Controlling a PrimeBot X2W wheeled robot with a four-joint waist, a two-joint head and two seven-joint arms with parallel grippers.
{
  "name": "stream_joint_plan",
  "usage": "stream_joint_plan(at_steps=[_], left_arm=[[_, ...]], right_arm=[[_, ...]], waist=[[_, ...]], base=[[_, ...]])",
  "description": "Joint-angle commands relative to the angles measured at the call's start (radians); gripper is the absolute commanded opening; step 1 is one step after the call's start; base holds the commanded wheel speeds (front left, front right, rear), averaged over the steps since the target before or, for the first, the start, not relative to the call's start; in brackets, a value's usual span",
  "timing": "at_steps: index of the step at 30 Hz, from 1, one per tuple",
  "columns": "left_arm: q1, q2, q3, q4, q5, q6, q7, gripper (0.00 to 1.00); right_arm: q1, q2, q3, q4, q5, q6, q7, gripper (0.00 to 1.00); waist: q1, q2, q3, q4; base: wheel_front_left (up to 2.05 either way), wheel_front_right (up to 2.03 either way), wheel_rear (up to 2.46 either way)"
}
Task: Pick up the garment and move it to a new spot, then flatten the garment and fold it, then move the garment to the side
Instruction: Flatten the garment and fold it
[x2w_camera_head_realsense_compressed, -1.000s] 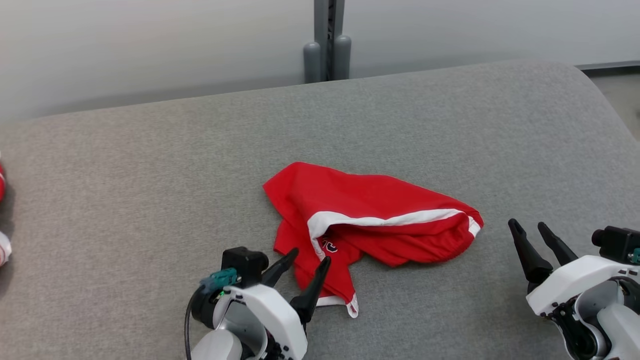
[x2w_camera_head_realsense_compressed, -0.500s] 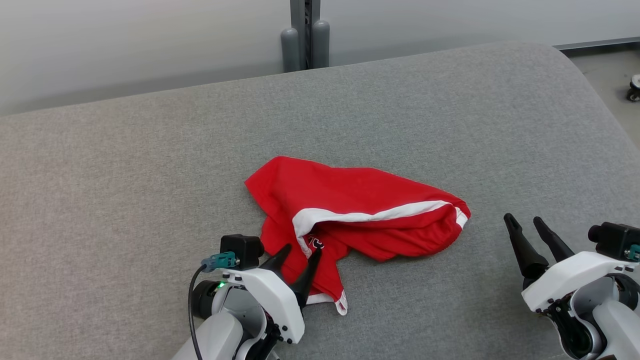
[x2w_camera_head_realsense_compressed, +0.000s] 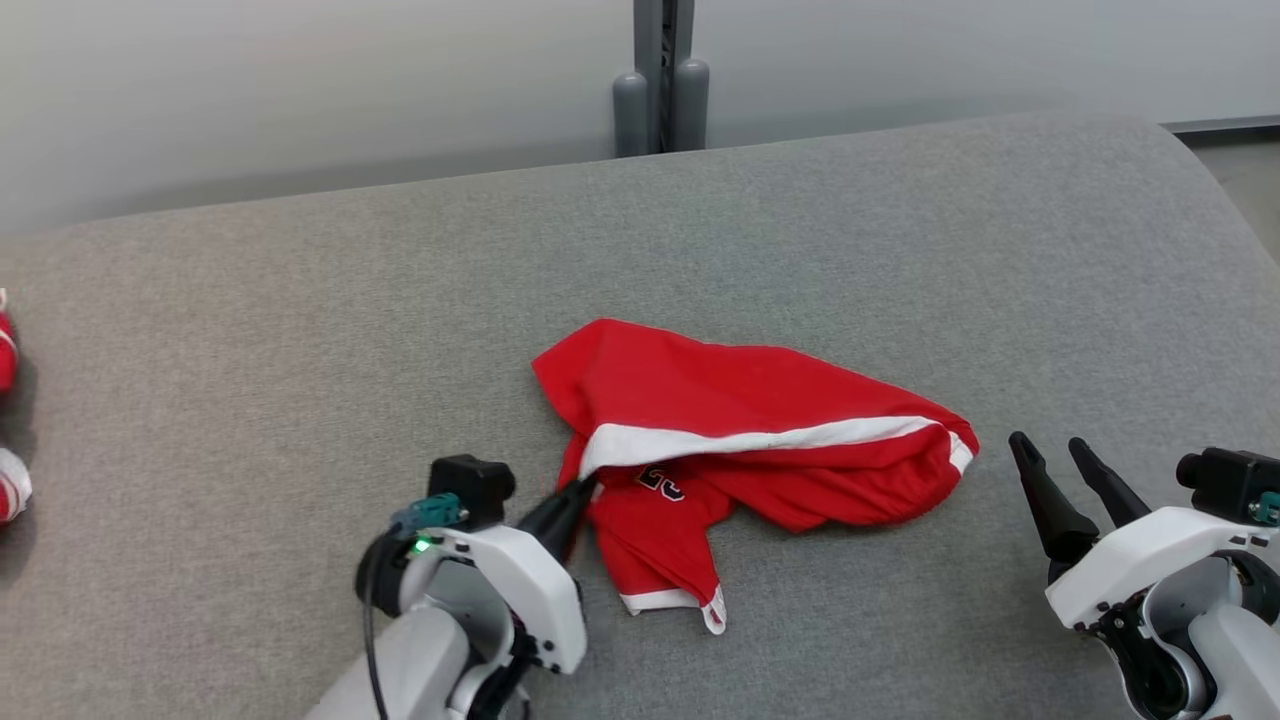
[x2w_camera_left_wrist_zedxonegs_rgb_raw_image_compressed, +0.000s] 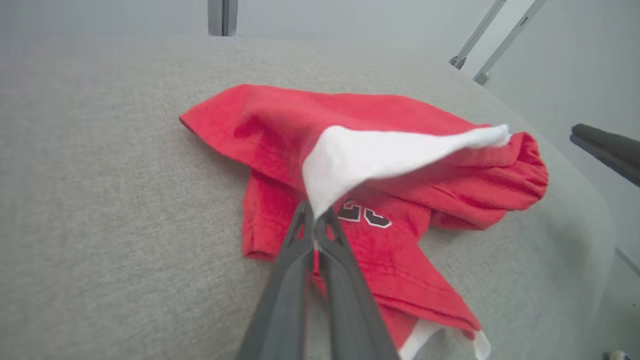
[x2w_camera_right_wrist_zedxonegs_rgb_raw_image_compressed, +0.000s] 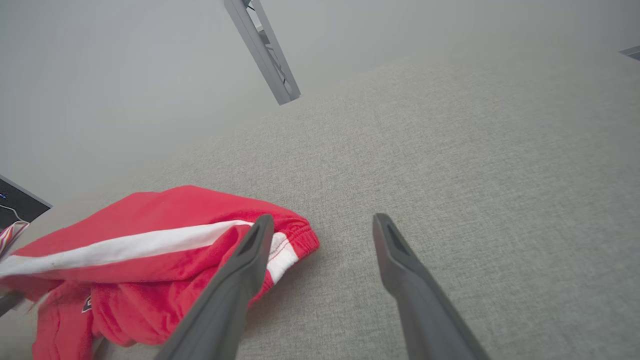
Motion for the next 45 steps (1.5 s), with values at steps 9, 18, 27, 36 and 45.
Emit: stream_joint_plan(at_steps=[9,18,27,36,45], left_arm=[[-0.043,0.199,-0.040,-0.122,0.172,0.083,-0.011,0.00],[0.017,0.317,-0.102,-0.181,0.252,0.119,0.084,0.00],[0.095,0.347,-0.117,-0.217,0.239,0.170,0.163,0.00],[0.160,0.366,-0.101,-0.294,0.209,0.216,0.181,1.00],[0.232,0.413,-0.007,-0.419,0.150,0.309,0.163,1.00]], right_arm=[[0.029,0.006,-0.015,-0.013,-0.025,0.002,0.018,1.00],[0.037,0.012,-0.021,-0.026,-0.037,0.002,0.033,1.00],[0.048,0.008,-0.029,-0.041,-0.046,0.002,0.049,1.00],[0.058,0.014,-0.034,-0.047,-0.056,0.002,0.060,1.00],[0.076,0.016,-0.043,-0.053,-0.061,0.002,0.057,1.00]], waist=[[0.0000,-0.0001,-0.027,0.050],[0.0000,-0.0001,-0.030,0.063],[0.0000,-0.0001,-0.022,0.059],[0.0000,-0.0001,-0.035,0.066],[0.0000,-0.0001,-0.053,0.073]], base=[[0.00,0.00,0.00],[0.00,0.00,0.00],[0.00,0.00,0.00],[0.00,0.00,0.00],[0.00,0.00,0.00]])
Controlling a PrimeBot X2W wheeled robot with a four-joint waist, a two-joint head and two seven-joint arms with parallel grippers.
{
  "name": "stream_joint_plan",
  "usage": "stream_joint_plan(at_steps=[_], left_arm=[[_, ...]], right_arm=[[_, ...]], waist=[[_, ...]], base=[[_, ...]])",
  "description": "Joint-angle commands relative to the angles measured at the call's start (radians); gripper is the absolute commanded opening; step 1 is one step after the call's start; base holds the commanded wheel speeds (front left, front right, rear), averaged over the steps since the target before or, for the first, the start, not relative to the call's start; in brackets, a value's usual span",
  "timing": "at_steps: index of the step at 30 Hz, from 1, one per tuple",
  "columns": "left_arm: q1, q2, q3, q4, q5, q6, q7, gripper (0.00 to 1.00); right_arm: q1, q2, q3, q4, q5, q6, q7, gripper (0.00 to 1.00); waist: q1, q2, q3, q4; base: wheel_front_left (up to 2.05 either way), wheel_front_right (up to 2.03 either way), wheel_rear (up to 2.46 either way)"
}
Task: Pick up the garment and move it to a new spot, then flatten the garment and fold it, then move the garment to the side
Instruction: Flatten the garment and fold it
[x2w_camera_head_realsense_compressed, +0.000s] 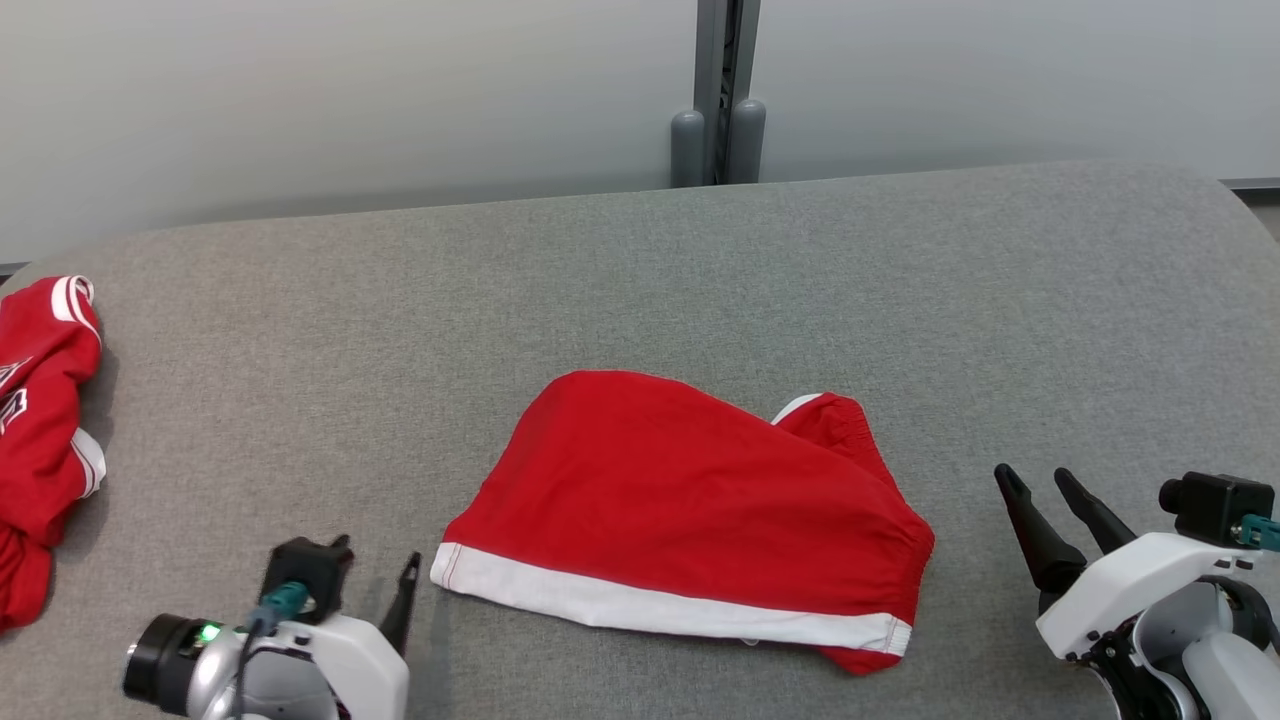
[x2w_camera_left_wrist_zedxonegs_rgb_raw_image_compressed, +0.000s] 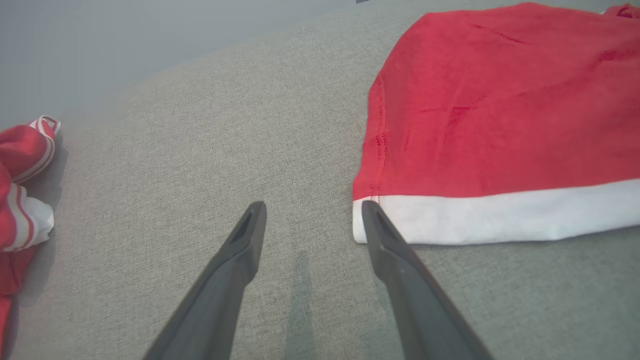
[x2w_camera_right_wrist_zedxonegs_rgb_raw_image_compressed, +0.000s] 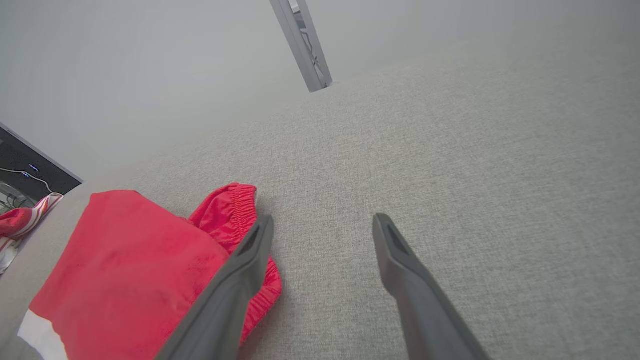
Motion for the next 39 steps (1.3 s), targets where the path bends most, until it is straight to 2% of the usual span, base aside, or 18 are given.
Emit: stream_joint_plan(at_steps=[1,2,4,9,15,21,27,31,36,37,38,39], left_arm=[[0.012,0.010,0.014,-0.013,-0.009,0.013,-0.007,1.00],[0.028,0.019,0.044,-0.048,-0.024,0.036,-0.024,1.00],[0.045,0.021,0.072,-0.080,-0.039,0.055,-0.048,1.00],[0.083,-0.012,0.117,-0.142,-0.077,0.077,-0.130,1.00],[0.077,-0.051,0.113,-0.150,-0.094,0.055,-0.183,1.00],[0.066,-0.073,0.106,-0.124,-0.105,0.041,-0.200,1.00],[0.050,-0.097,0.098,-0.098,-0.115,0.028,-0.214,1.00],[0.041,-0.108,0.093,-0.078,-0.122,0.020,-0.220,1.00],[0.030,-0.121,0.090,-0.059,-0.126,0.012,-0.231,1.00],[0.029,-0.123,0.090,-0.055,-0.128,0.012,-0.233,1.00],[0.030,-0.124,0.090,-0.052,-0.129,0.011,-0.236,1.00],[0.030,-0.124,0.089,-0.049,-0.132,0.009,-0.236,1.00]], right_arm=[[0.014,-0.005,-0.007,-0.003,-0.004,0.002,-0.003,1.00],[0.015,-0.005,-0.011,-0.005,-0.004,0.002,-0.005,1.00],[0.015,-0.004,-0.014,-0.005,-0.003,0.002,-0.006,1.00],[-0.018,-0.002,-0.001,-0.017,0.009,0.002,0.006,1.00],[-0.101,-0.017,0.054,-0.010,0.045,0.002,0.051,1.00],[-0.189,-0.036,0.116,0.049,0.121,0.002,0.164,1.00],[-0.269,-0.042,0.157,0.142,0.200,0.002,0.300,1.00],[-0.323,-0.041,0.156,0.236,0.213,0.002,0.366,1.00],[-0.359,-0.032,0.163,0.287,0.241,0.002,0.430,1.00],[-0.361,-0.033,0.164,0.290,0.246,0.002,0.429,0.47],[-0.362,-0.032,0.167,0.287,0.249,0.002,0.428,0.19],[-0.365,-0.033,0.170,0.282,0.252,0.002,0.421,0.00]], waist=[[0.0000,0.0000,0.000,0.001],[0.0000,0.0000,0.000,0.004],[0.0000,0.0000,0.000,0.006],[0.0000,0.0000,0.006,0.012],[0.0000,0.0000,0.017,0.047],[0.0000,0.0000,0.024,0.098],[0.0000,0.0000,0.038,0.138],[0.0000,0.0000,0.047,0.161],[0.0000,0.0000,0.054,0.188],[0.0000,0.0000,0.054,0.191],[0.0000,0.0000,0.054,0.194],[0.0000,0.0000,0.054,0.197]], base=[[0.00,0.00,0.00],[0.00,0.00,0.00],[0.00,0.00,0.00],[0.00,0.00,0.00],[0.00,0.00,0.00],[0.00,0.00,0.00],[0.00,0.00,0.00],[0.00,0.00,0.00],[0.00,0.00,0.00],[0.00,0.00,0.00],[0.00,0.00,0.00],[0.00,0.00,0.00]])
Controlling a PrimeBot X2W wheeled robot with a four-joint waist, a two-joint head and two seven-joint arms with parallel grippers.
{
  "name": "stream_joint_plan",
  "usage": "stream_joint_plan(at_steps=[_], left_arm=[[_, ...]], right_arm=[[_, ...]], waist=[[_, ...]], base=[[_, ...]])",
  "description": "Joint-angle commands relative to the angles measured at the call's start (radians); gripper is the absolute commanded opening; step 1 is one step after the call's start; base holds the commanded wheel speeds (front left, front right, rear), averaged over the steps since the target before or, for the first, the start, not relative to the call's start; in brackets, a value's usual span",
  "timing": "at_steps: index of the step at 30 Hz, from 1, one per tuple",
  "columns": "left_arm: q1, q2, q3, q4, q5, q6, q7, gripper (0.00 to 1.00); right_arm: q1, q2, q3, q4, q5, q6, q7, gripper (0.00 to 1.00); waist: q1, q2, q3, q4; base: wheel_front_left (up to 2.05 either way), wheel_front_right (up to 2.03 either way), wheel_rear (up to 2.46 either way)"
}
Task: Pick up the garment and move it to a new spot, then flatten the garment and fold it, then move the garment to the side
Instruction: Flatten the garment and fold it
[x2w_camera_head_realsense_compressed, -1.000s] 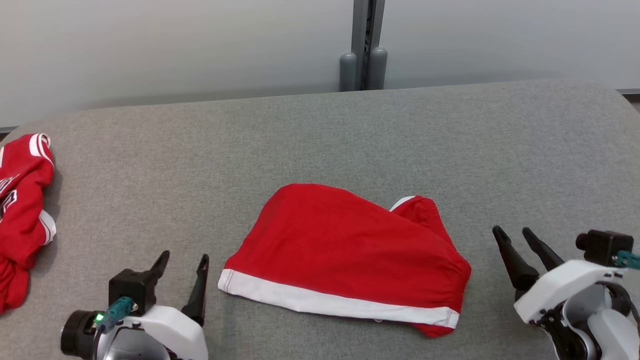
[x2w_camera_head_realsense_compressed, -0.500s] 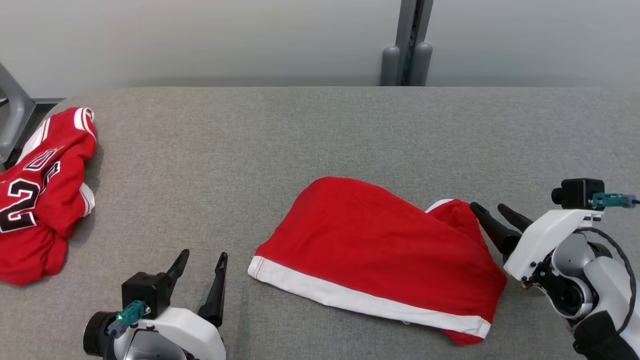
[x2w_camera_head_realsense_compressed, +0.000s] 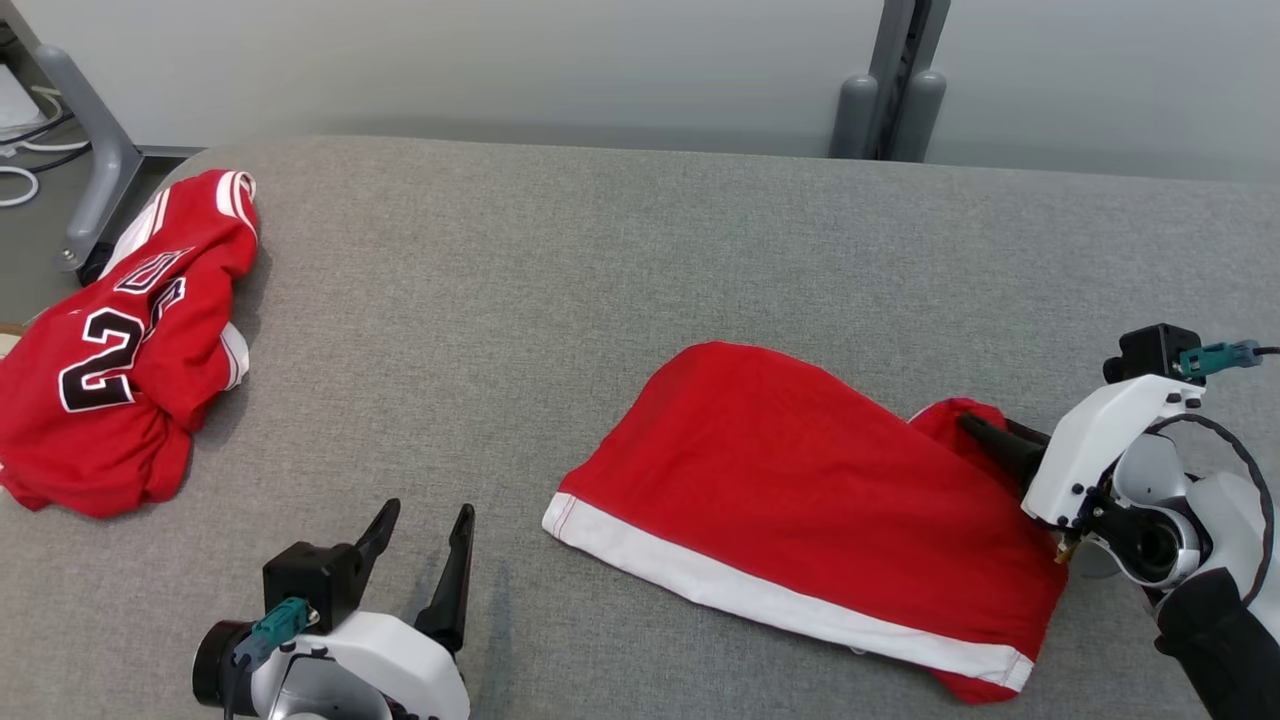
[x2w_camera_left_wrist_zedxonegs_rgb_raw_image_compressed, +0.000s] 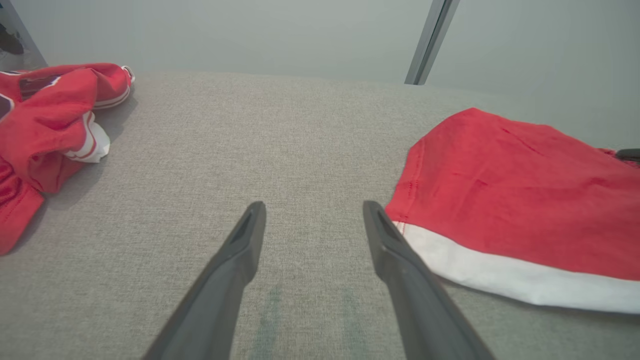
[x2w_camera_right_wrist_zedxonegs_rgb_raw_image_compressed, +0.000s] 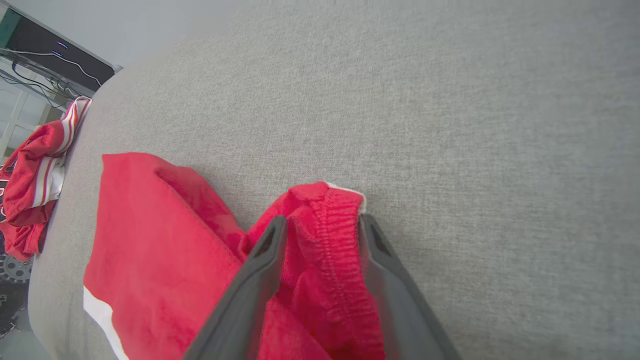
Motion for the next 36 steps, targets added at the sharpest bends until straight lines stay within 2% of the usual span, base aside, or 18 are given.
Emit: stream_joint_plan(at_steps=[1,8,23,24,25,27,28,29,36], left_arm=[[-0.018,-0.001,0.002,0.005,-0.008,-0.005,-0.006,1.00],[-0.027,-0.004,-0.002,0.013,-0.010,-0.011,-0.010,1.00],[-0.091,-0.019,-0.023,0.032,0.003,-0.032,-0.018,1.00],[-0.092,-0.019,-0.023,0.036,0.002,-0.035,-0.017,1.00],[-0.092,-0.020,-0.024,0.040,0.002,-0.037,-0.019,1.00],[-0.094,-0.021,-0.026,0.048,0.000,-0.037,-0.021,1.00],[-0.093,-0.021,-0.025,0.050,-0.001,-0.038,-0.023,1.00],[-0.094,-0.021,-0.025,0.053,-0.002,-0.038,-0.026,1.00],[-0.076,-0.017,-0.025,0.063,-0.009,-0.037,-0.034,1.00]], right_arm=[[-0.012,-0.009,0.003,-0.001,0.008,0.002,-0.009,0.00],[-0.043,-0.026,0.014,-0.001,-0.004,0.002,-0.070,0.00],[-0.238,-0.088,0.028,0.125,-0.021,0.002,-0.222,0.00],[-0.249,-0.089,0.035,0.139,-0.028,0.002,-0.236,0.04],[-0.257,-0.089,0.042,0.145,-0.033,0.002,-0.253,0.14],[-0.260,-0.083,0.054,0.157,-0.024,0.002,-0.283,0.42],[-0.256,-0.079,0.060,0.163,-0.019,0.002,-0.291,0.79],[-0.253,-0.077,0.068,0.168,-0.015,0.002,-0.297,1.00],[-0.215,-0.076,0.127,0.148,0.019,0.002,-0.358,1.00]], waist=[[0.0000,-0.0001,0.000,0.004],[0.0000,-0.0001,0.003,0.008],[0.0000,-0.0001,0.099,0.052],[0.0000,-0.0001,0.102,0.054],[0.0000,-0.0001,0.103,0.055],[0.0000,-0.0001,0.099,0.056],[0.0000,-0.0001,0.095,0.054],[0.0000,-0.0001,0.089,0.051],[0.0000,-0.0001,0.040,0.008]], base=[[0.00,0.00,0.00],[0.00,0.00,0.00],[0.00,0.00,0.00],[0.00,0.00,0.00],[0.00,0.00,0.00],[0.00,0.00,0.00],[0.00,0.00,0.00],[0.00,0.00,0.00],[0.00,0.00,0.00]])
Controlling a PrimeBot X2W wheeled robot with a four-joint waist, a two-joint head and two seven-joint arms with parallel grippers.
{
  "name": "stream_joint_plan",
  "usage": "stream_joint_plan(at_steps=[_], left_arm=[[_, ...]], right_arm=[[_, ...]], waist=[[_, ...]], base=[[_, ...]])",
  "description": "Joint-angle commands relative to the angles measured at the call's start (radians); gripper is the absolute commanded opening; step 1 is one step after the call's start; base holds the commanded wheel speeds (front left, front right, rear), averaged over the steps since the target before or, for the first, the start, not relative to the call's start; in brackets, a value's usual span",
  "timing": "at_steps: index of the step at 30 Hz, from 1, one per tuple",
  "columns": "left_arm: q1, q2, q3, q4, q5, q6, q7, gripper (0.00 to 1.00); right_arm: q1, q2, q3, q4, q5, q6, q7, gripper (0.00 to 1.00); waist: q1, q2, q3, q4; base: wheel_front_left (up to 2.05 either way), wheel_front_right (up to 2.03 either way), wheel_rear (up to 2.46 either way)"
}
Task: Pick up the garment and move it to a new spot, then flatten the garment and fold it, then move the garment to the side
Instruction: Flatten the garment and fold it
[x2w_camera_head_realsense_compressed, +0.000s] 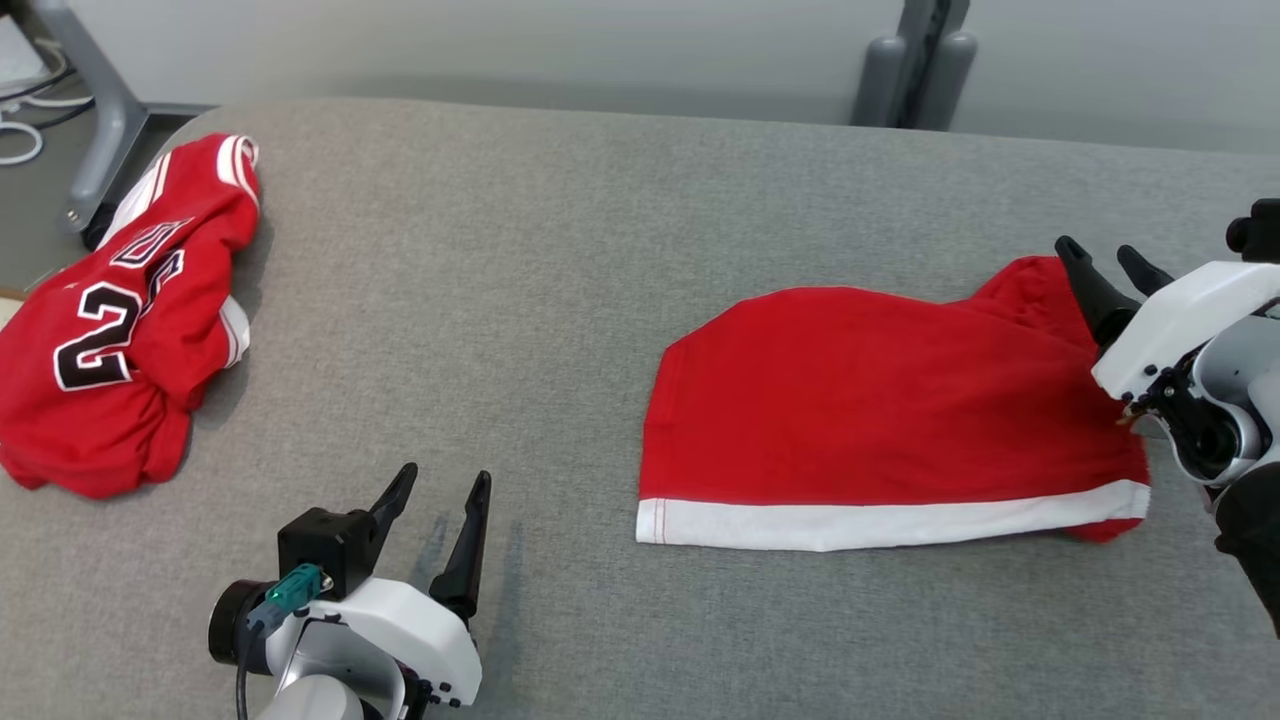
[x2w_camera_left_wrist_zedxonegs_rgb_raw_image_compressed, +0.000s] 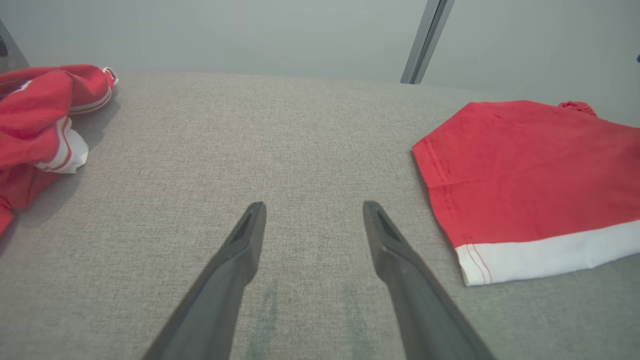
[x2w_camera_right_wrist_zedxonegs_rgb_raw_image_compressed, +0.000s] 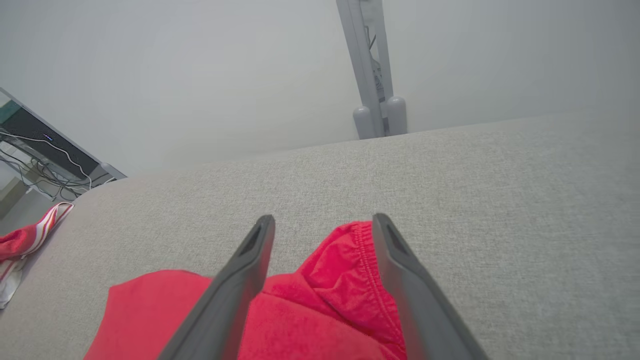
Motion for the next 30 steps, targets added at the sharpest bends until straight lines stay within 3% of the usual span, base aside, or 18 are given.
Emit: stream_joint_plan(at_steps=[1,10,18,23,30], left_arm=[[0.007,0.007,0.003,0.001,-0.005,0.003,-0.008,1.00],[0.045,0.015,0.043,-0.025,-0.027,0.024,-0.060,1.00],[0.081,0.019,0.111,-0.076,-0.029,0.046,-0.121,1.00],[0.126,0.023,0.160,-0.115,-0.009,0.068,-0.137,1.00],[0.176,0.010,0.252,-0.165,0.030,0.038,-0.141,1.00]], right_arm=[[0.023,-0.010,0.013,-0.017,0.013,0.002,-0.023,1.00],[0.078,-0.047,0.087,-0.158,0.034,0.002,-0.140,1.00],[0.125,-0.067,0.080,-0.213,-0.022,0.002,-0.248,1.00],[0.221,-0.052,-0.020,-0.265,-0.107,0.002,-0.284,1.00],[0.442,0.024,-0.255,-0.452,-0.317,0.002,-0.287,1.00]], waist=[[0.0000,0.0000,-0.021,-0.025],[0.0000,0.0000,-0.081,-0.107],[0.0000,0.0000,-0.121,-0.150],[0.0000,0.0000,-0.151,-0.167],[0.0000,0.0000,-0.165,-0.171]], base=[[0.00,0.00,0.00],[0.00,0.00,0.00],[0.00,0.00,0.00],[0.00,0.00,0.00],[0.00,0.00,0.00]])
